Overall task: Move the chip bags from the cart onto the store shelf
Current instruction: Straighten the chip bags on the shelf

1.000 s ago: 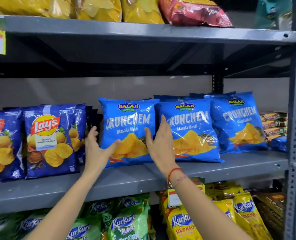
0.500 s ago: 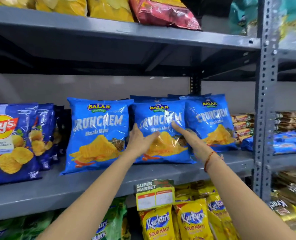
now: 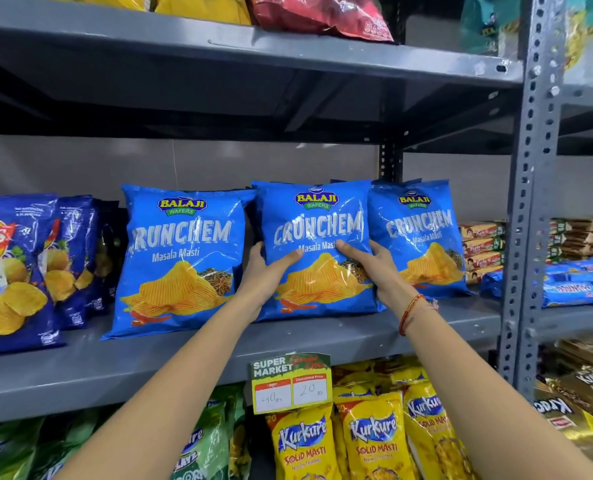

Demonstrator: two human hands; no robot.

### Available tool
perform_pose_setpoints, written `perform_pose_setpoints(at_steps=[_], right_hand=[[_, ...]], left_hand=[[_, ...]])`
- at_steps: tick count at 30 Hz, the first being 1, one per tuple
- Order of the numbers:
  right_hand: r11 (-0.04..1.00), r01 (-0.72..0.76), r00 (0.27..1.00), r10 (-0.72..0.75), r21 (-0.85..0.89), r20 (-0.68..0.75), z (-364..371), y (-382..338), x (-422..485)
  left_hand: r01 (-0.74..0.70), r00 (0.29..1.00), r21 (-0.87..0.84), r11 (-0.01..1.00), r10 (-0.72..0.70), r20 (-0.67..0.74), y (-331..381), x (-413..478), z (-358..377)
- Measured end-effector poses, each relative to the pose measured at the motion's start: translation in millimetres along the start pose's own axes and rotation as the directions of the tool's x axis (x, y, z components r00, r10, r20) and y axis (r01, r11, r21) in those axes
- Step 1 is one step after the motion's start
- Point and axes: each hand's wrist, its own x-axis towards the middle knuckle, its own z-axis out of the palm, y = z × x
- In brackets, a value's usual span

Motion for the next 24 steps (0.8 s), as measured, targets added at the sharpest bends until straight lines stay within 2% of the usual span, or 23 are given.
perform_pose_setpoints(at_steps=[5,10,16,21,24], right_hand=[[1.0,0.03,0.999,-0.03,-0.002,-0.018,-4.0,8.0,3.5],[0.991,0.13,0.992,-0.13,-0.041,-0.001,-0.5,8.4,7.5],[0.988,0.136,0.989,-0.139,-0.07,-0.048,0.1,14.3,7.8],[0.968,0.13,0.969,-0.17,-0.215,-0.18,1.5,19.0,-4.1],[0.909,0.17,0.918,-0.287,-0.379,-0.275,2.0,19.2,-20.3]], left_hand=[[-0.07,0.997,0.058,0.996,0.069,0.023,-7.9,1.9,-1.7],[-0.123,0.992,-0.01,0.992,0.122,-0.034,-13.9,3.3,1.7],[-0.149,0.986,0.002,0.989,0.148,-0.073,-21.4,1.7,5.6],[-0.157,0.973,0.123,0.98,0.175,-0.153,-20.8,-11.0,8.6],[-0.18,0.956,0.193,0.964,0.218,-0.198,-20.5,-28.9,11.9]])
